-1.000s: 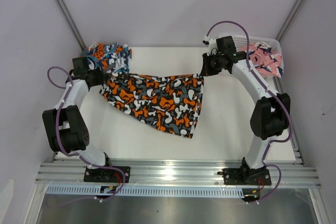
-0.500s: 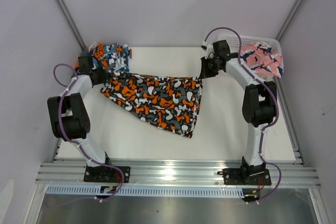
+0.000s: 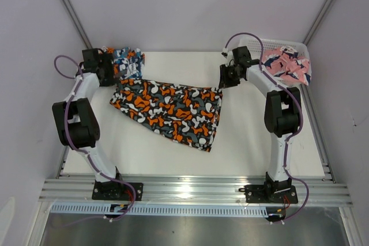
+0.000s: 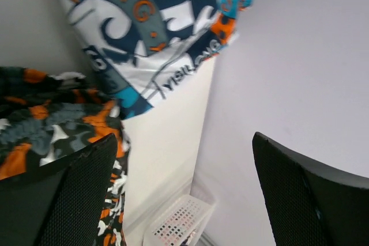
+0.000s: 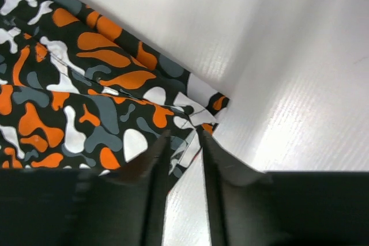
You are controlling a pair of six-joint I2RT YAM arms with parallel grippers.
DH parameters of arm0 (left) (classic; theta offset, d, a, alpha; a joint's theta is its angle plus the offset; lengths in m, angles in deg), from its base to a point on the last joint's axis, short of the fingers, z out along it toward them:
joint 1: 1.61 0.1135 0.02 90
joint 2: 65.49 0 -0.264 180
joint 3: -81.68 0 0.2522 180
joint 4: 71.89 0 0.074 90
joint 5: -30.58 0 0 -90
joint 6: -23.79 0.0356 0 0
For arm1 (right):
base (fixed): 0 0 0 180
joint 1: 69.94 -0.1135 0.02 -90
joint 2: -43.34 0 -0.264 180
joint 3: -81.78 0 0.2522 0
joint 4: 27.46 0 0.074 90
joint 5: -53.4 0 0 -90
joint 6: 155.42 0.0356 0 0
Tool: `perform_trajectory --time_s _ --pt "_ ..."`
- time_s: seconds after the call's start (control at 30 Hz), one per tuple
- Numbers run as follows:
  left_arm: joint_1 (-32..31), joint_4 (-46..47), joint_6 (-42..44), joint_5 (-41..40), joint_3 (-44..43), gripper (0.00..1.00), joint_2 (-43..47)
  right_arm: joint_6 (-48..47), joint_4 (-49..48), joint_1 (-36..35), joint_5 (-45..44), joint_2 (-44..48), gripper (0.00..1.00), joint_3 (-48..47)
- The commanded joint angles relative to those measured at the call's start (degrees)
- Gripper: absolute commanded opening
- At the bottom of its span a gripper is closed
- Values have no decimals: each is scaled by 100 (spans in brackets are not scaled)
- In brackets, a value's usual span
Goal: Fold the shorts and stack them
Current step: Fold the shorts
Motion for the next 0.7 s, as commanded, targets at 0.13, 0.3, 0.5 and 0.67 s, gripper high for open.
perform_trajectory --time_s 0.13,0.3,0.5,0.67 --pt "-8 -977 1620 -232 -998 99 347 188 111 49 -685 255 54 -33" --pt "-17 -1998 2799 -478 -1351 99 636 513 -388 -48 -326 1019 67 958" --pt "-17 -2088 3766 -628 -353 99 1243 1522 -1197 -101 210 1687 85 2189" --pt "-26 -1437 4127 -531 773 99 1937 1963 -2261 -188 448 1925 86 3394"
